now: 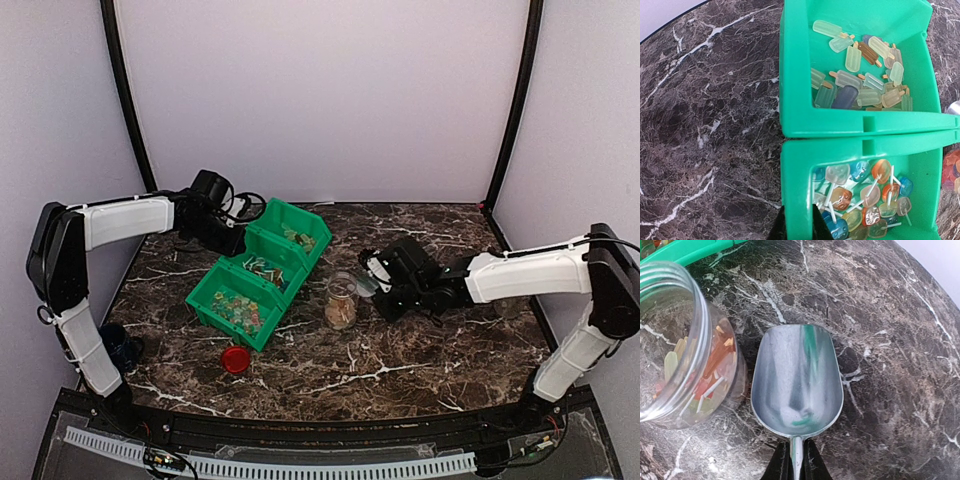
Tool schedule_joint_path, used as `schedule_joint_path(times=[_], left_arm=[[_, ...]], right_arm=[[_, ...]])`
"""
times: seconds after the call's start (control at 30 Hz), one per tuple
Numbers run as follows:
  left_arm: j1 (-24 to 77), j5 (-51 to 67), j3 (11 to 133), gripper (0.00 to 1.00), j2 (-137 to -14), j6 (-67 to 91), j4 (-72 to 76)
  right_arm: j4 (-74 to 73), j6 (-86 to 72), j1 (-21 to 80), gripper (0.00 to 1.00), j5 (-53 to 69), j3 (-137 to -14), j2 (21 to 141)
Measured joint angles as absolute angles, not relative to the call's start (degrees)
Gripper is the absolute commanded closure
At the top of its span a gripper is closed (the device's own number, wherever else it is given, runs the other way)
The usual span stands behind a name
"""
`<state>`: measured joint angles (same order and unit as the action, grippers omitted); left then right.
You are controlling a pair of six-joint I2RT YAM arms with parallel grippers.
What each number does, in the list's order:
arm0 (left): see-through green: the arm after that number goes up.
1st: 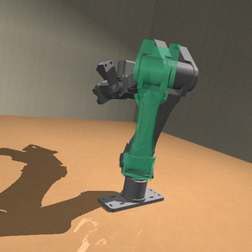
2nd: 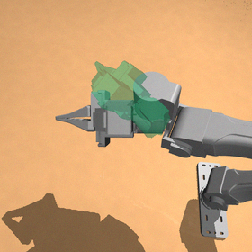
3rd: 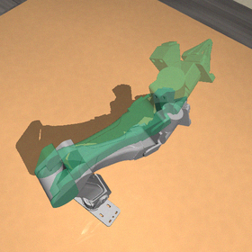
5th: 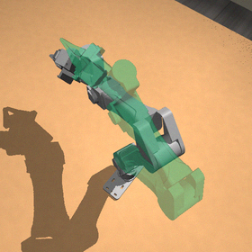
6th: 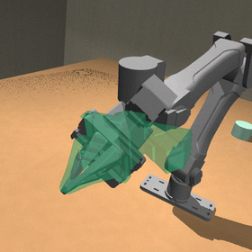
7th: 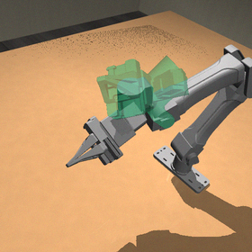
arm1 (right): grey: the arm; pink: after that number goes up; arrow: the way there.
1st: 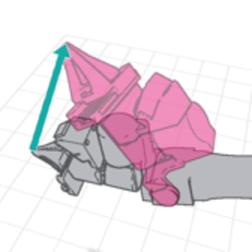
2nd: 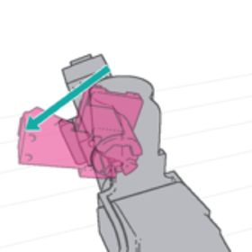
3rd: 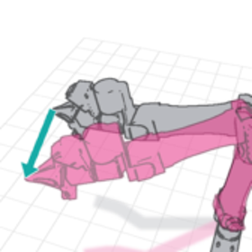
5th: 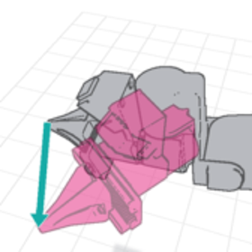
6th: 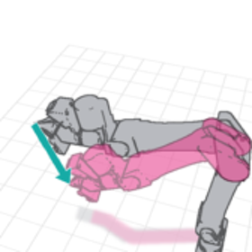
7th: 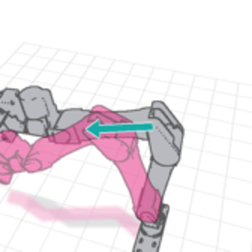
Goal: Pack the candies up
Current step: Move the packing bottle to the center of the board, then adjust the fake candies in the storage box.
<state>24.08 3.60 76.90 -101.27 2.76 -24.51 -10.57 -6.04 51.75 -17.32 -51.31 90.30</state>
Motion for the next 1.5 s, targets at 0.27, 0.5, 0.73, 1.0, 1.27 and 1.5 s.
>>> schedule_joint_path(times=[0.27,0.5,0.73,1.0,1.27,1.5], left_arm=[[24.0,6.6,77.1,1.00,-101.7,-1.7,-24.6],[24.0,9.2,83.5,1.00,-106.7,-6.3,-26.9],[24.0,10.3,91.5,1.00,-112.0,-10.0,-27.6],[24.0,9.2,93.8,1.00,-113.3,-14.9,-27.7],[24.0,7.4,93.8,1.00,-113.4,-16.8,-27.8],[24.7,5.2,93.8,1.00,-113.4,-17.6,-27.7]], right_arm=[[-23.5,1.3,49.2,1.00,-18.8,-64.7,88.6],[-30.7,8.6,47.9,1.00,-15.0,-82.0,91.9],[-37.6,13.1,45.9,1.00,-8.8,-91.7,102.5],[-44.4,14.0,42.3,1.00,-7.2,-102.8,111.3],[-49.9,15.4,41.5,1.00,-6.7,-111.9,118.4],[-52.4,16.3,41.6,1.00,-6.0,-114.9,121.3]])
